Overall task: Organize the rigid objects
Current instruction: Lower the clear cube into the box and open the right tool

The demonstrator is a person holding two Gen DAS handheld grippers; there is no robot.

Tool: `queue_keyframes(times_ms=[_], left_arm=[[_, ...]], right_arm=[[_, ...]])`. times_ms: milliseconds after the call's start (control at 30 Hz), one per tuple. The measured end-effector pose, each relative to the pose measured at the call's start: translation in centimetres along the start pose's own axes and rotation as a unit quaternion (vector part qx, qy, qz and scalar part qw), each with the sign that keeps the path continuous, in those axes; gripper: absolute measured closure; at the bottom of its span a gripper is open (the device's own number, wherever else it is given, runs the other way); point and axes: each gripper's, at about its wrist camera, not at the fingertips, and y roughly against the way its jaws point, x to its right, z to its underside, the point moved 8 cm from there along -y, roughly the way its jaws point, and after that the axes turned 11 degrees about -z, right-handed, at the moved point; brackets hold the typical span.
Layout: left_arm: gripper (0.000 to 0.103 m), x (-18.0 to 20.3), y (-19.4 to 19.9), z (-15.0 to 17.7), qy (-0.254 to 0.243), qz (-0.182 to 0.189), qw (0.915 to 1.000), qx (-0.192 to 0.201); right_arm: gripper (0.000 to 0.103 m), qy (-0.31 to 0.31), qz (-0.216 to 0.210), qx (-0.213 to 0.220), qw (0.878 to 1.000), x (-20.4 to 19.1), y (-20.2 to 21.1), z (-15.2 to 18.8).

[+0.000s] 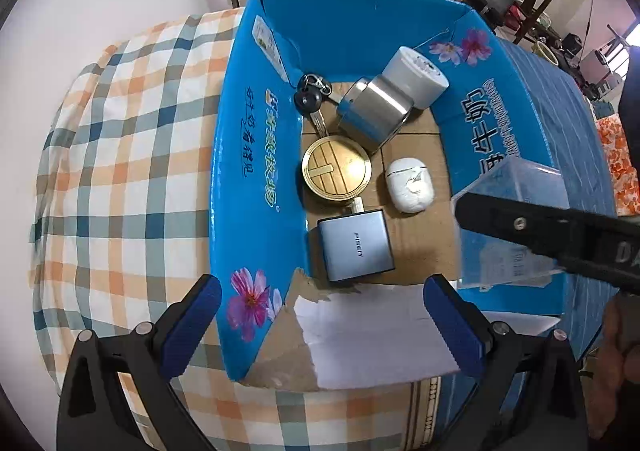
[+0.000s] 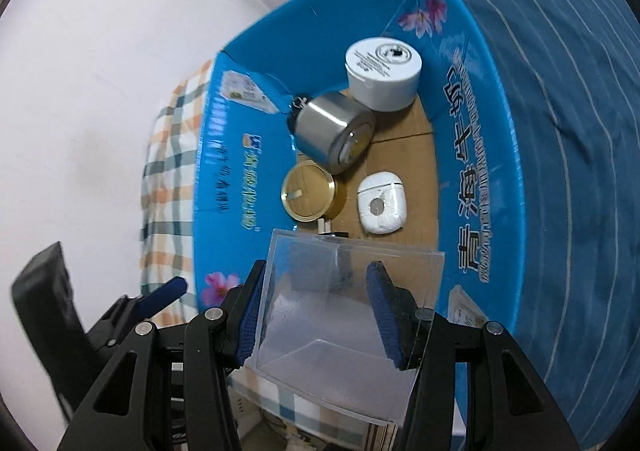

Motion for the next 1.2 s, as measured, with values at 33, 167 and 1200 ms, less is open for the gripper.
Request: queue_keyframes(times_ms=[33, 167, 1200], left_arm=[[0.000, 0.0, -0.2, 0.0, -0.001, 0.002, 1.0000, -0.001], [0.000, 0.5, -0.7, 0.1, -0.009, 0.009, 0.9999, 0.001], [0.000, 0.7, -0.6, 0.3, -0.017, 0.015, 0.9997, 0.011]], right_arm=[[0.051, 0.001, 0.005, 0.000, 1.000, 0.3, -0.6, -0.1], [0.051, 0.010, 0.026, 0.004, 1.000, 1.4, -2.1, 0.1], [0.030, 0.021, 0.073, -0.026, 0.997, 3.0, -7.7, -0.2]])
